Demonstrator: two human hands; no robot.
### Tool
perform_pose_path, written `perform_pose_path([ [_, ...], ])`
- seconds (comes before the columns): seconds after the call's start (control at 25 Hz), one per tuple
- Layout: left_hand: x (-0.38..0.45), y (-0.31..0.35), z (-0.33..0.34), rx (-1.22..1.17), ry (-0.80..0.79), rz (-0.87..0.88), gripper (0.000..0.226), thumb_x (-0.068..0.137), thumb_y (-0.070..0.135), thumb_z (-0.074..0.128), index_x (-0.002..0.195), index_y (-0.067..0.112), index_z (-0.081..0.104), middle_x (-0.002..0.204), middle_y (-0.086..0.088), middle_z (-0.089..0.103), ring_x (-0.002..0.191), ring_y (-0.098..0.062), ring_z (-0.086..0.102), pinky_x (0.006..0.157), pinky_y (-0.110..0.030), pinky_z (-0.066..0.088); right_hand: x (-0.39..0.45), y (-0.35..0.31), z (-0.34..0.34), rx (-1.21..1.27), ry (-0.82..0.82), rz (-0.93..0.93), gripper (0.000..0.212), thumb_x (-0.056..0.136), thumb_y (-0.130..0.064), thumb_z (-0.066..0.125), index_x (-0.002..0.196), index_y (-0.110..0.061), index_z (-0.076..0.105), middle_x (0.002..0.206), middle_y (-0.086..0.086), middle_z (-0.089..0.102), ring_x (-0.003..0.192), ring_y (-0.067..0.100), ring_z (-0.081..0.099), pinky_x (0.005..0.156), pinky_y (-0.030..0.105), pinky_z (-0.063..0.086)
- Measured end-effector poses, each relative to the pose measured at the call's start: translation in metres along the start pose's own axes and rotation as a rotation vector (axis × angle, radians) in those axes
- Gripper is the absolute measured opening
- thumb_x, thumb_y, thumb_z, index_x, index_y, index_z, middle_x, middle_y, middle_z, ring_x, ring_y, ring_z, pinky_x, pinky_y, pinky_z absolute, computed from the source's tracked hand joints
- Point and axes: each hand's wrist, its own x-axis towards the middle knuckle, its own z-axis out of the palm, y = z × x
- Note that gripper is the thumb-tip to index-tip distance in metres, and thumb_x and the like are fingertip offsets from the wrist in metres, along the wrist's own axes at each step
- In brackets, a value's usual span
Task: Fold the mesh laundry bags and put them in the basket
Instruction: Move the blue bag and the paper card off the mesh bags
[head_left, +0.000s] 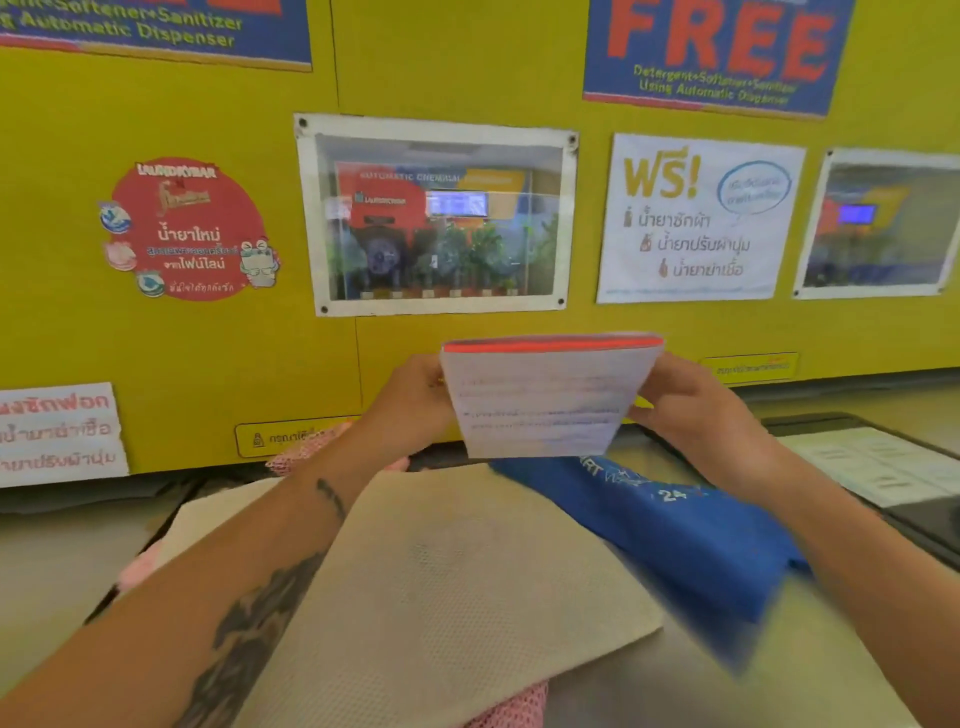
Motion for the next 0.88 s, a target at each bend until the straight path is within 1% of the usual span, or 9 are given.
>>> perform_pose_path([
  [0.08, 0.017, 0.015, 0.034, -0.048, -0.073, 0.01, 0.018, 0.09, 0.026, 0.064, 0.098, 0.039, 0.073, 0.103, 0.01, 0.075, 0.101, -0.015, 0.068, 0.089, -0.047, 0.056, -0.014, 0.002, -0.025, -0.293, 0.08, -0.013, 0.055, 0.08, 0.004, 0.059, 0.119, -0.035, 0.061, 0.12, -0.008, 0.069, 0.112, -0.002, 0.061, 0.095, 0.025, 0.052],
  [0.16, 0.032, 0.029, 0.07, -0.157, -0.135, 0.008, 0.023, 0.091, 0.019, 0.063, 0.104, 0.036, 0.072, 0.11, 0.009, 0.073, 0.106, -0.014, 0.066, 0.093, -0.045, 0.054, -0.018, 0.012, -0.05, -0.498, 0.331, -0.034, 0.049, 0.084, 0.004, 0.064, 0.109, -0.038, 0.057, 0.109, -0.017, 0.066, 0.099, -0.016, 0.059, 0.083, 0.01, 0.051],
  [0.2, 0.038, 0.031, 0.084, -0.187, -0.132, -0.03, 0.027, 0.092, 0.016, 0.062, 0.109, 0.034, 0.07, 0.116, 0.008, 0.071, 0.111, -0.014, 0.064, 0.096, -0.045, 0.052, -0.016, 0.018, -0.06, -0.528, 0.42, -0.038, 0.044, 0.085, 0.002, 0.064, 0.108, -0.035, 0.057, 0.107, -0.015, 0.065, 0.095, -0.015, 0.059, 0.078, 0.009, 0.05],
  [0.32, 0.045, 0.019, 0.103, 0.012, -0.06, -0.149, 0.04, 0.093, 0.013, 0.058, 0.13, 0.027, 0.056, 0.132, 0.002, 0.058, 0.116, -0.016, 0.056, 0.095, -0.033, 0.048, -0.005, 0.047, -0.09, -0.551, 0.558, 0.062, 0.039, 0.086, -0.007, 0.065, 0.122, -0.022, 0.057, 0.116, -0.005, 0.067, 0.102, 0.01, 0.062, 0.085, 0.03, 0.054],
  [0.4, 0.036, 0.005, 0.1, 0.15, -0.125, -0.178, 0.038, 0.095, 0.015, 0.056, 0.131, 0.027, 0.056, 0.13, 0.005, 0.057, 0.11, -0.013, 0.055, 0.083, -0.024, 0.045, 0.003, 0.07, -0.098, -0.598, 0.561, 0.212, 0.039, 0.088, -0.013, 0.064, 0.125, -0.018, 0.053, 0.121, 0.001, 0.065, 0.105, 0.023, 0.061, 0.082, 0.038, 0.053],
  [0.48, 0.026, -0.006, 0.095, 0.205, -0.203, -0.184, 0.034, 0.096, 0.015, 0.055, 0.127, 0.028, 0.059, 0.127, 0.007, 0.059, 0.106, -0.01, 0.057, 0.081, -0.021, 0.043, 0.011, 0.091, -0.096, -0.707, 0.516, 0.298, 0.031, 0.088, -0.019, 0.062, 0.118, -0.016, 0.053, 0.117, 0.005, 0.063, 0.099, 0.026, 0.06, 0.072, 0.036, 0.048],
  [0.6, 0.008, -0.018, 0.083, 0.26, -0.271, -0.211, 0.03, 0.095, 0.017, 0.057, 0.122, 0.03, 0.062, 0.125, 0.005, 0.061, 0.105, -0.006, 0.058, 0.084, -0.02, 0.043, 0.03, 0.103, -0.094, -0.74, 0.514, 0.321, 0.027, 0.086, -0.027, 0.06, 0.111, -0.018, 0.054, 0.114, 0.007, 0.065, 0.097, 0.028, 0.061, 0.073, 0.039, 0.051],
  [0.72, -0.004, -0.02, 0.07, 0.313, -0.337, -0.232, 0.03, 0.095, 0.02, 0.058, 0.124, 0.031, 0.06, 0.128, 0.007, 0.059, 0.116, -0.01, 0.055, 0.094, -0.025, 0.042, 0.048, 0.1, -0.092, -0.71, 0.476, 0.368, 0.033, 0.086, -0.032, 0.06, 0.116, -0.019, 0.055, 0.12, 0.002, 0.066, 0.1, 0.025, 0.063, 0.075, 0.038, 0.053],
  [0.88, -0.009, -0.015, 0.052, 0.386, -0.382, -0.24, 0.032, 0.096, 0.023, 0.057, 0.127, 0.032, 0.058, 0.129, 0.009, 0.057, 0.117, -0.011, 0.054, 0.097, -0.027, 0.043, 0.044, 0.113, -0.087, -0.599, 0.481, 0.499, 0.04, 0.09, -0.031, 0.058, 0.126, -0.017, 0.049, 0.128, 0.006, 0.062, 0.11, 0.03, 0.061, 0.081, 0.042, 0.054],
])
